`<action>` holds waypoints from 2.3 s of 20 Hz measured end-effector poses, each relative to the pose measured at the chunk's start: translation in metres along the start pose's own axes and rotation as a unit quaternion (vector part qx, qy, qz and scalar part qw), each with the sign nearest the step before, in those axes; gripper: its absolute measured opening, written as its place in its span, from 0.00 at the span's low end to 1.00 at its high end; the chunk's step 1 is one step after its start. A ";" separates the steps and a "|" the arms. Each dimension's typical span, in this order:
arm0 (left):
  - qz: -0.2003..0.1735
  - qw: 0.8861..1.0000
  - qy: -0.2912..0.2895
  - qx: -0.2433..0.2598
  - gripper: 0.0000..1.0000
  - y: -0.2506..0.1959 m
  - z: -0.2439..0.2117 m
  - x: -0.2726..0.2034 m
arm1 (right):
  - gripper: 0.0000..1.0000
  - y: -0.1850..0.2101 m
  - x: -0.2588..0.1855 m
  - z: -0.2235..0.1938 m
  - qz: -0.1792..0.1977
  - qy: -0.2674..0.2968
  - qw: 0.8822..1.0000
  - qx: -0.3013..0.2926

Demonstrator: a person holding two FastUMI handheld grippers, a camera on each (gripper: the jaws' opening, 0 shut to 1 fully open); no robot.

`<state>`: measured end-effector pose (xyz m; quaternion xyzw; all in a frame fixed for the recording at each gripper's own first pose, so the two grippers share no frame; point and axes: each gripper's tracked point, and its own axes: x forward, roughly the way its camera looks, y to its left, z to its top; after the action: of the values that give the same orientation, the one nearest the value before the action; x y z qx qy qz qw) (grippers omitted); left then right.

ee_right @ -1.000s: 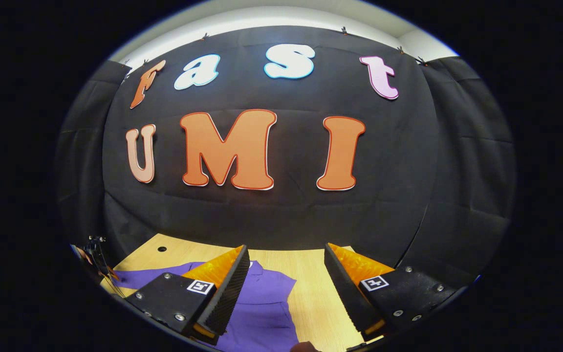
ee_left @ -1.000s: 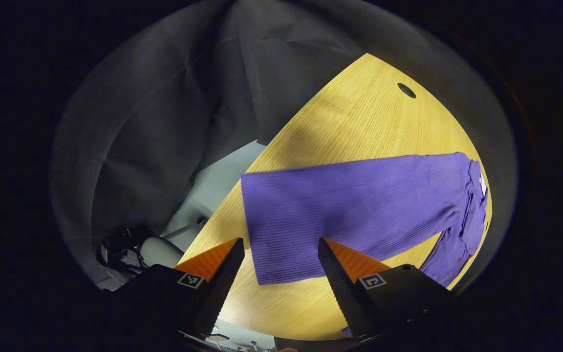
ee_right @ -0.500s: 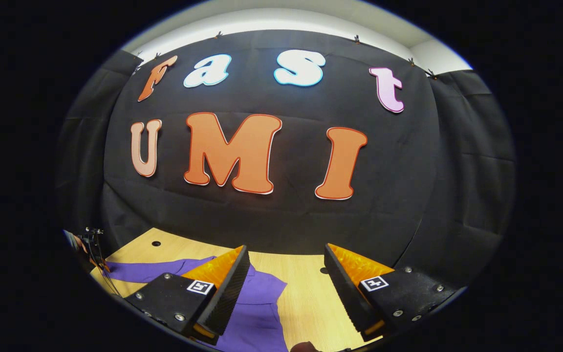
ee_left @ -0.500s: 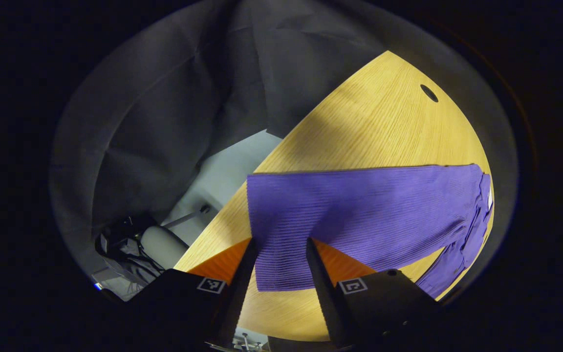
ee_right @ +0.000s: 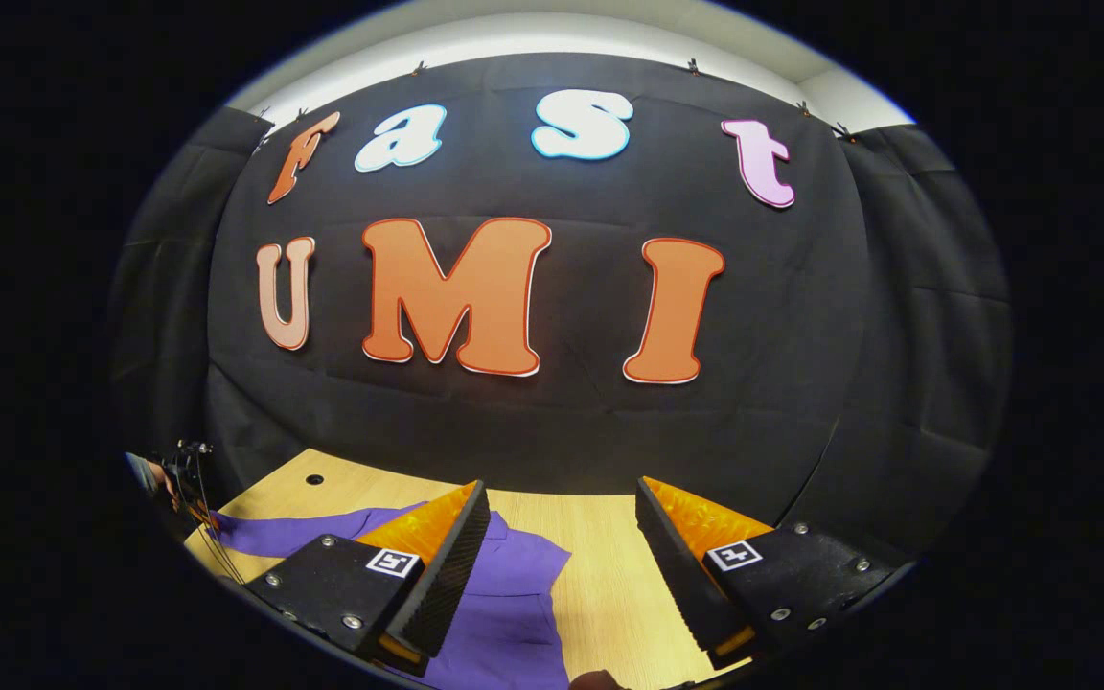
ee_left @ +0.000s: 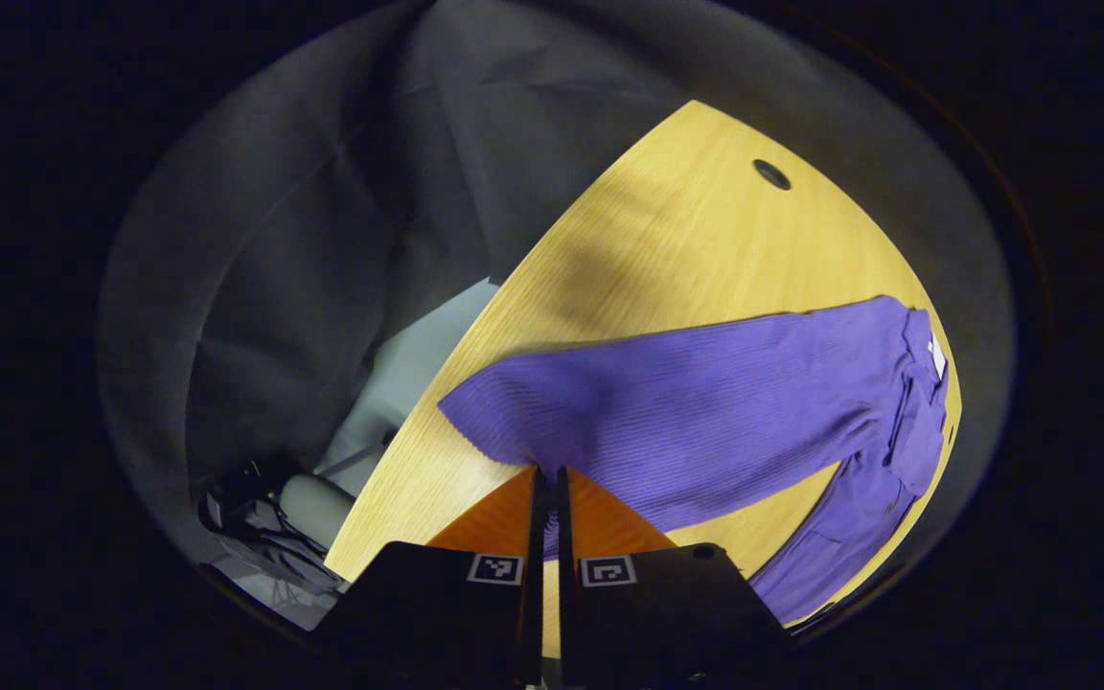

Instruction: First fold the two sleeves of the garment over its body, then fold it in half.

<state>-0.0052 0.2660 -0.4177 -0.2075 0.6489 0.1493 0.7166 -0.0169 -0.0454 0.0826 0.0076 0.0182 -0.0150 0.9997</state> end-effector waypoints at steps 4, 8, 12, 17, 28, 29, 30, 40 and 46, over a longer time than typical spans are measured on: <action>-0.042 0.997 -0.052 0.046 0.08 -0.059 0.031 -0.046 | 0.93 -0.004 0.002 -0.005 0.002 0.003 1.000 0.009; -0.077 0.987 -0.086 0.107 0.08 -0.134 0.048 -0.087 | 0.93 -0.011 0.003 -0.009 0.006 0.002 1.000 0.023; -0.093 0.977 -0.100 0.163 0.08 -0.202 0.052 -0.121 | 0.93 -0.029 0.003 -0.007 -0.003 -0.012 1.000 0.025; -0.122 0.958 -0.115 0.231 0.08 -0.288 0.043 -0.154 | 0.93 -0.048 0.000 -0.022 -0.012 -0.011 1.000 0.024; -0.127 0.900 -0.127 0.396 0.08 -0.468 0.002 -0.147 | 0.93 -0.106 0.001 -0.061 -0.039 -0.007 0.998 0.056; -0.125 0.896 -0.127 0.407 0.08 -0.479 -0.004 -0.144 | 0.93 -0.108 0.005 -0.065 -0.042 -0.003 0.997 0.061; -0.128 0.892 -0.127 0.415 0.07 -0.494 -0.009 -0.141 | 0.93 -0.109 0.006 -0.066 -0.038 -0.003 0.997 0.067; -0.127 0.868 -0.132 0.461 0.08 -0.589 -0.049 -0.104 | 0.93 -0.124 0.013 -0.070 -0.043 0.005 0.998 0.056; -0.144 0.851 -0.130 0.488 0.26 -0.629 -0.072 -0.094 | 0.93 -0.131 0.010 -0.079 -0.051 0.017 0.997 0.057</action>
<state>0.2259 -0.3108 -0.2641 0.0994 0.5020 -0.2662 0.8169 -0.0134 -0.1752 0.0010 0.0635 0.0343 -0.0668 0.9952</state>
